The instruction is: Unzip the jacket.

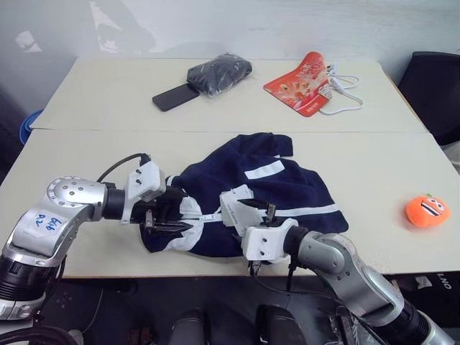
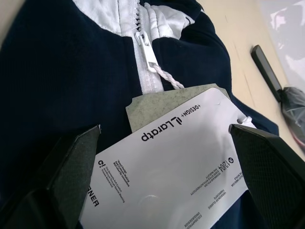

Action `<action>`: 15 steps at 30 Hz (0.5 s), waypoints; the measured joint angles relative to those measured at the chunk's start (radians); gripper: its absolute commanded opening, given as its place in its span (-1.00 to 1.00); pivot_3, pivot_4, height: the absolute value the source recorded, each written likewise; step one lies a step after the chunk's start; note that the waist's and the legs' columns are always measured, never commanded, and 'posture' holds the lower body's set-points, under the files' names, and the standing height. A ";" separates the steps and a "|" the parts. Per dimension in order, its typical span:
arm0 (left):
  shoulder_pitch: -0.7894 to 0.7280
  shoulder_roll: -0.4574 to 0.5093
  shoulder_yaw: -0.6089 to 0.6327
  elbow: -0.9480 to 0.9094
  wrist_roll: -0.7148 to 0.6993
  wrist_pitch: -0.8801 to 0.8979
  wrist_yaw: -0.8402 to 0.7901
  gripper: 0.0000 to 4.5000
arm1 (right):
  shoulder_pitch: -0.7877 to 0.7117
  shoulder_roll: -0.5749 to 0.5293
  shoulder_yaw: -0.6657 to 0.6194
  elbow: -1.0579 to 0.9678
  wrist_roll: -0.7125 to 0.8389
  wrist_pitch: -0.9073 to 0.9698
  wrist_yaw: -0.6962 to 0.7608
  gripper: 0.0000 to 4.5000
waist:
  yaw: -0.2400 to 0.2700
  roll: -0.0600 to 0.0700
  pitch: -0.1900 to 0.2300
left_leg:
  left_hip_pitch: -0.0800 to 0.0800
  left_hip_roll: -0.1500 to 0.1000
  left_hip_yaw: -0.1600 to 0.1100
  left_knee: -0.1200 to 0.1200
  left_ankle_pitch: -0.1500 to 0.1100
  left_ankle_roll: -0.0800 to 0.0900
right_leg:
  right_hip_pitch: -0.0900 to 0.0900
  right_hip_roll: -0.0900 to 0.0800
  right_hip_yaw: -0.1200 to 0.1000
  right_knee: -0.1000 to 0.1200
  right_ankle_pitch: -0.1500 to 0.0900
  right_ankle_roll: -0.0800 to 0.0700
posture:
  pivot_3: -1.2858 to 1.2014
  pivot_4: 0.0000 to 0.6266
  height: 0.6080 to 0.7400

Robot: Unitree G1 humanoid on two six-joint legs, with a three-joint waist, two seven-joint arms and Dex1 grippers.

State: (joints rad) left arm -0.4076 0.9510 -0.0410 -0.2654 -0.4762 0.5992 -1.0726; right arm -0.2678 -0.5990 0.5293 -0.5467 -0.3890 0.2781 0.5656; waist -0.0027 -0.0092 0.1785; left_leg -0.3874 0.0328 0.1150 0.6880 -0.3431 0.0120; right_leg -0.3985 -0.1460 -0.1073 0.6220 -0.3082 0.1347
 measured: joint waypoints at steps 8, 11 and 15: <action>-0.024 -0.018 0.000 0.007 0.013 0.000 -0.010 0.85 | -0.047 0.053 0.012 0.138 -0.139 -0.113 -0.080 1.00 | -0.002 0.000 0.000 | 0.000 0.000 0.000 0.002 0.000 0.000 | 0.000 0.000 0.000 0.001 0.000 0.000 | 0.03 -0.52 1.00; -0.030 -0.031 -0.004 0.022 0.020 0.000 -0.013 0.85 | -0.053 0.071 -0.022 0.146 -0.120 -0.111 -0.063 1.00 | 0.000 0.000 0.000 | 0.000 0.000 0.000 0.003 0.000 0.000 | 0.001 0.000 0.000 0.001 0.000 0.000 | 0.03 -0.52 1.00; -0.040 -0.037 -0.010 0.045 0.033 -0.001 -0.013 0.85 | -0.028 0.121 -0.126 0.094 0.001 0.014 0.011 1.00 | 0.002 0.000 0.000 | 0.000 0.000 -0.001 0.003 0.000 0.000 | 0.001 0.000 0.000 0.002 0.000 0.000 | 0.03 -0.52 1.00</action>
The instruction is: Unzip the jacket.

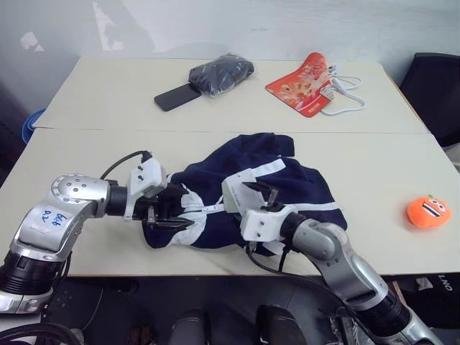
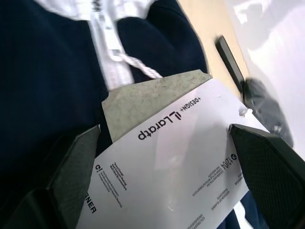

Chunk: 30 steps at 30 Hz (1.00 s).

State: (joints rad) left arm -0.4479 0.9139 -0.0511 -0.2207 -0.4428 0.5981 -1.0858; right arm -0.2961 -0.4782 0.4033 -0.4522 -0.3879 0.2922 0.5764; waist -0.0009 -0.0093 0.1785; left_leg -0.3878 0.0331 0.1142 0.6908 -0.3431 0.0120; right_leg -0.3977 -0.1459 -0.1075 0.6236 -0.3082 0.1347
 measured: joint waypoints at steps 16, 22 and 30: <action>-0.014 -0.047 -0.015 0.035 0.037 -0.043 -0.002 0.85 | -0.268 -0.020 -0.473 0.017 0.852 0.891 0.294 1.00 | -0.002 0.000 0.000 | 0.000 0.000 0.000 0.000 0.000 0.001 | 0.000 0.000 0.000 0.001 0.000 0.000 | 0.03 -0.52 1.00; -0.005 -0.051 -0.017 0.028 0.044 -0.052 0.002 0.85 | -0.333 -0.008 -0.441 0.267 0.886 0.958 0.263 1.00 | -0.002 0.000 0.000 | 0.000 -0.001 0.000 0.000 -0.001 0.001 | -0.001 0.000 0.000 0.001 0.000 0.000 | 0.03 -0.52 1.00; 0.033 -0.050 -0.006 -0.009 0.044 -0.052 0.013 0.85 | -0.375 0.094 -0.469 0.306 1.026 1.097 0.228 1.00 | -0.004 0.000 0.000 | 0.000 0.000 0.000 0.000 0.000 0.001 | -0.001 0.000 0.000 0.002 0.000 0.000 | 0.03 -0.52 1.00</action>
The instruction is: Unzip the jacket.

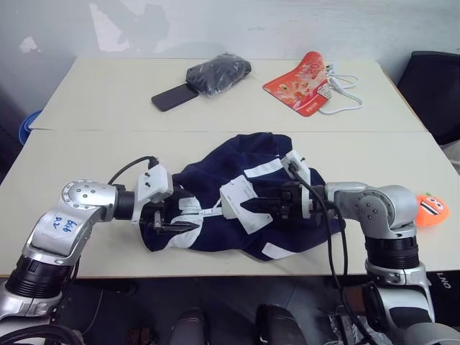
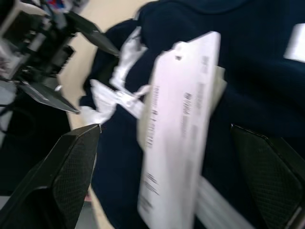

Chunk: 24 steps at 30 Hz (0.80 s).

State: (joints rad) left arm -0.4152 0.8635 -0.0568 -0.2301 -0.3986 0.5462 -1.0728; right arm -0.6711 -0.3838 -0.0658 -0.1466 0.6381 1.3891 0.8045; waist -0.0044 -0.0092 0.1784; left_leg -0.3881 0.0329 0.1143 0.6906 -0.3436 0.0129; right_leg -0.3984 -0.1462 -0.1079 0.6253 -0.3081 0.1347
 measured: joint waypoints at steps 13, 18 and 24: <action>0.000 0.000 0.000 0.000 0.002 0.002 0.012 0.86 | -0.034 0.089 0.020 0.077 0.021 -0.014 -0.114 -0.31 | -0.002 0.000 0.000 | 0.000 0.000 0.000 0.000 0.000 0.000 | -0.001 0.000 0.000 0.000 0.000 0.000 | 0.03 -0.52 1.00; -0.004 -0.003 -0.008 0.007 0.021 -0.012 0.010 0.86 | -0.030 0.078 0.001 0.034 0.080 0.019 -0.115 -0.99 | -0.001 0.000 0.000 | 0.000 0.000 0.000 0.000 0.000 0.000 | -0.001 0.000 0.000 0.000 0.000 0.000 | 0.03 -0.52 1.00; -0.016 -0.058 -0.090 0.071 0.097 -0.102 -0.003 0.86 | -0.005 0.036 -0.009 -0.090 0.137 0.032 -0.119 -0.99 | 0.001 0.000 0.000 | -0.001 0.000 0.001 0.000 0.000 0.000 | -0.001 0.000 0.000 0.000 0.000 0.000 | 0.03 -0.52 1.00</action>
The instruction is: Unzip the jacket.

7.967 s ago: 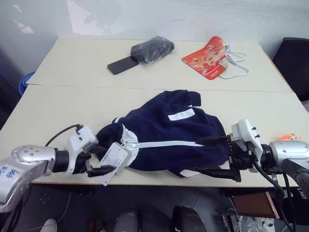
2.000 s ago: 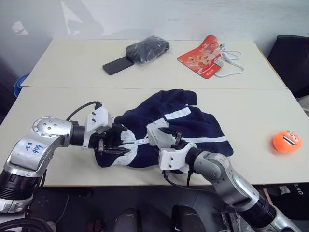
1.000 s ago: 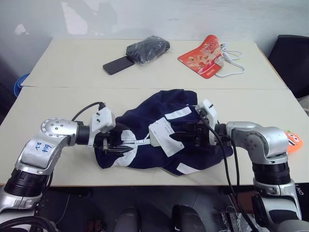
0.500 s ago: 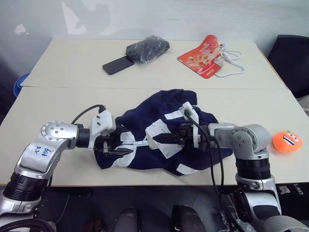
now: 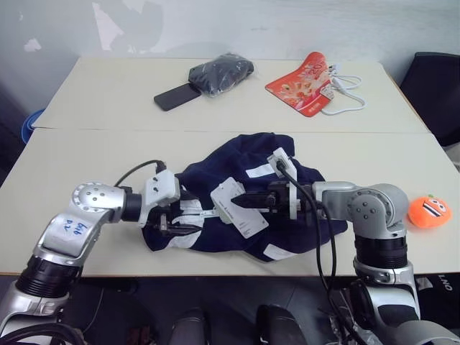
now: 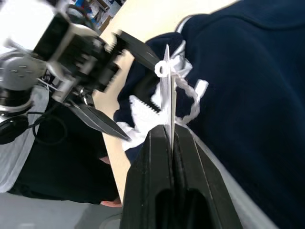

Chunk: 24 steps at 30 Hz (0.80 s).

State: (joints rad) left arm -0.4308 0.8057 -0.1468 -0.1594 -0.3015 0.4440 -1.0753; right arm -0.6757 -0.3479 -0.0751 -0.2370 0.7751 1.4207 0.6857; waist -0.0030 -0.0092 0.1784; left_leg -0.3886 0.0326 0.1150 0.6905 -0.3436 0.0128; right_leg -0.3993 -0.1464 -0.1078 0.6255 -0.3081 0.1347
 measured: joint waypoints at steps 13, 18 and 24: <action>-0.085 -0.136 -0.098 0.308 0.165 -0.362 -0.015 0.86 | 0.149 -0.165 -0.006 -0.287 -0.069 -0.119 -0.144 -0.99 | 0.021 0.001 -0.002 | 0.000 -0.002 0.000 0.003 -0.001 0.002 | 0.002 -0.002 0.000 0.000 0.001 0.001 | 0.03 -0.52 1.00; -0.093 -0.148 -0.097 0.340 0.165 -0.382 -0.022 0.86 | 0.237 -0.256 0.072 -0.391 -0.184 -0.226 -0.207 -0.99 | 0.025 0.001 -0.002 | 0.001 -0.001 0.000 0.004 -0.001 0.002 | 0.003 -0.002 0.000 0.000 0.001 0.001 | 0.03 -0.52 1.00; -0.097 -0.153 -0.095 0.358 0.165 -0.392 -0.029 0.86 | 0.303 -0.318 0.061 -0.473 -0.290 -0.267 -0.311 -0.99 | 0.026 0.001 -0.003 | 0.001 -0.001 -0.001 0.005 -0.001 0.003 | 0.004 -0.002 0.000 0.000 0.001 0.002 | 0.03 -0.52 1.00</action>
State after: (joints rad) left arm -0.5274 0.6522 -0.2417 0.1981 -0.1362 0.0523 -1.1045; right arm -0.3724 -0.6659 -0.0141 -0.7098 0.4849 1.1532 0.3746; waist 0.0233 -0.0080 0.1756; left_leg -0.3873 0.0314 0.1144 0.6951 -0.3445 0.0156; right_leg -0.3957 -0.1488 -0.1082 0.6258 -0.3072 0.1363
